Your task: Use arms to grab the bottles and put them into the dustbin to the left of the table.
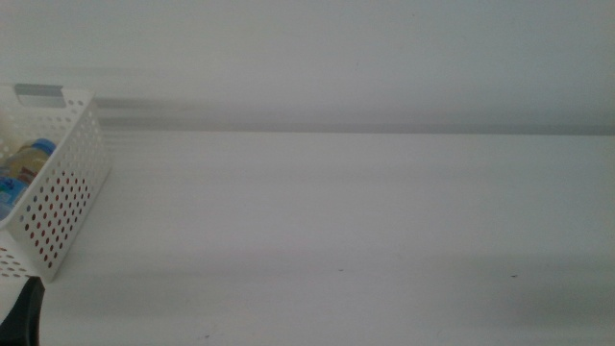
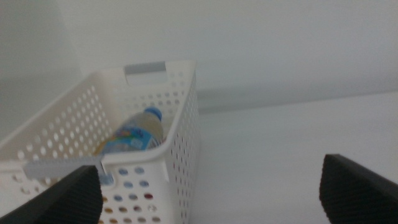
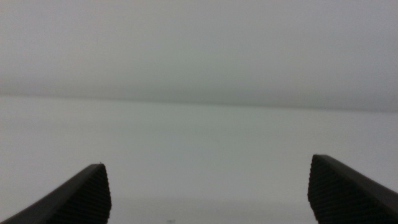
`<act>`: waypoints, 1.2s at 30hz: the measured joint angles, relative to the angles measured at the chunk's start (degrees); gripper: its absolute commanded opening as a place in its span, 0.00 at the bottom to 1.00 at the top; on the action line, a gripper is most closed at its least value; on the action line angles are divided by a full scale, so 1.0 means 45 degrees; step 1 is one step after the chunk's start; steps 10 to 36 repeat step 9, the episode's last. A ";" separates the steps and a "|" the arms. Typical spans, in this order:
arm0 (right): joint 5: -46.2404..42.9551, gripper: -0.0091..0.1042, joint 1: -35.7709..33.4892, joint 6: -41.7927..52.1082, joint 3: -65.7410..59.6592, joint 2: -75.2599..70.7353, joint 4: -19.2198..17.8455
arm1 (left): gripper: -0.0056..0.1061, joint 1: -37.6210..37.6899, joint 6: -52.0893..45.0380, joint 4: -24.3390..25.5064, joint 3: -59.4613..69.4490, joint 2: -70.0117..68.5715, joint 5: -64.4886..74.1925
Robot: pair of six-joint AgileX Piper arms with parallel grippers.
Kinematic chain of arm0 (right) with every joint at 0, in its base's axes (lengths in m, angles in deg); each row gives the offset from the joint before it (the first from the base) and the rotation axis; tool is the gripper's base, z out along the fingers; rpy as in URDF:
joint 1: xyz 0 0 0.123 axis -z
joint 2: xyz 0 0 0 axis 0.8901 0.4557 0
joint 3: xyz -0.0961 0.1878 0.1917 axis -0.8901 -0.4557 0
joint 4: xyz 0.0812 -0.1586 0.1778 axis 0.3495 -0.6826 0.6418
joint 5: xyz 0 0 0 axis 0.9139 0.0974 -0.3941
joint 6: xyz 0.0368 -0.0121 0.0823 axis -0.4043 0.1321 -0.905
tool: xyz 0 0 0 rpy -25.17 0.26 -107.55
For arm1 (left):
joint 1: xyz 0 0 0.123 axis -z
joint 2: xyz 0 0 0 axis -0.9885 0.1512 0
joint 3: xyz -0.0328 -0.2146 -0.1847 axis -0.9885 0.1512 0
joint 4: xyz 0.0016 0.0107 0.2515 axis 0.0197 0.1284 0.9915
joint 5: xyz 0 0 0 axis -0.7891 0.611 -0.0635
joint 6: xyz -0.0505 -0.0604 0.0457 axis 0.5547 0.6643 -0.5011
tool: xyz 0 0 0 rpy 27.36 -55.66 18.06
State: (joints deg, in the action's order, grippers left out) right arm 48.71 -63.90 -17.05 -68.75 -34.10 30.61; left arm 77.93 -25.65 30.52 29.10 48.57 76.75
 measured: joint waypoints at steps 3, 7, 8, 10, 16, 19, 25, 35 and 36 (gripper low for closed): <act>0.0019 0.83 0.0000 0.0000 -0.0084 -0.0019 0.0000 | 0.89 0.0000 0.0000 0.0093 0.0022 -0.0022 -0.0135; 0.0125 0.83 0.0000 0.0000 -0.0084 -0.0048 -0.0050 | 0.89 0.0000 0.0000 0.0118 0.0022 -0.0022 -0.0197; 0.0125 0.83 0.0000 0.0000 -0.0084 -0.0048 -0.0014 | 0.89 0.0000 0.0000 0.0125 0.0022 -0.0022 -0.0197; 0.0125 0.83 0.0000 0.0000 -0.0084 -0.0048 0.0068 | 0.89 0.0000 0.0000 0.0125 0.0022 -0.0022 -0.0197; 0.0125 0.83 0.0000 0.0000 -0.0084 -0.0048 0.0068 | 0.89 0.0000 0.0000 0.0125 0.0022 -0.0022 -0.0197; 0.0125 0.83 0.0000 0.0000 -0.0084 -0.0048 0.0068 | 0.89 0.0000 0.0000 0.0125 0.0022 -0.0022 -0.0197; 0.0125 0.83 0.0000 0.0000 -0.0084 -0.0048 0.0068 | 0.89 0.0000 0.0000 0.0125 0.0022 -0.0022 -0.0197; 0.0125 0.83 0.0000 0.0000 -0.0084 -0.0048 0.0068 | 0.89 0.0000 0.0000 0.0125 0.0022 -0.0022 -0.0197; 0.0125 0.83 0.0000 0.0000 -0.0084 -0.0048 0.0068 | 0.89 0.0000 0.0000 0.0125 0.0022 -0.0022 -0.0197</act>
